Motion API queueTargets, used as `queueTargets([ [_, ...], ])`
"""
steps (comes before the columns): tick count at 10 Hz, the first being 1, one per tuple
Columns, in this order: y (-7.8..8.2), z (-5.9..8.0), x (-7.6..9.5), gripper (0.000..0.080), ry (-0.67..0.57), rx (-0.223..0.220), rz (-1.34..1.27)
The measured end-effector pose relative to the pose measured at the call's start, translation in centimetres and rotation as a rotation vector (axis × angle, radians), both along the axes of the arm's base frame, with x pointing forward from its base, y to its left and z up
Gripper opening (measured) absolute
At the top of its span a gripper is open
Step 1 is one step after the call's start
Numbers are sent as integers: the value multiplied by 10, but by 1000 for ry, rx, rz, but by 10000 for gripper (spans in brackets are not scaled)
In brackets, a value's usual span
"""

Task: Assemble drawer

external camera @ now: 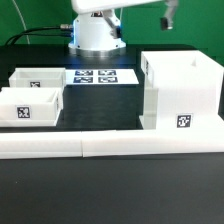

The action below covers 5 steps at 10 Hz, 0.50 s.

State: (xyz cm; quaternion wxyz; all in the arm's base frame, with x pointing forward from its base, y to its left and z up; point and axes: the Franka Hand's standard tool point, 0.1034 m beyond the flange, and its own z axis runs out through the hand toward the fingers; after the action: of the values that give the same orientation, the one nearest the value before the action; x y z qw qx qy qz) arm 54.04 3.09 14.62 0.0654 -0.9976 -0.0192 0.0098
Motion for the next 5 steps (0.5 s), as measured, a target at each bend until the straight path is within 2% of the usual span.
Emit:
queueTargets([
  [3, -39, -19, -19, 649, -21, -25, 17],
  [4, -44, -26, -23, 649, -29, -32, 24],
  [5, -41, -24, -21, 649, -27, -30, 25],
])
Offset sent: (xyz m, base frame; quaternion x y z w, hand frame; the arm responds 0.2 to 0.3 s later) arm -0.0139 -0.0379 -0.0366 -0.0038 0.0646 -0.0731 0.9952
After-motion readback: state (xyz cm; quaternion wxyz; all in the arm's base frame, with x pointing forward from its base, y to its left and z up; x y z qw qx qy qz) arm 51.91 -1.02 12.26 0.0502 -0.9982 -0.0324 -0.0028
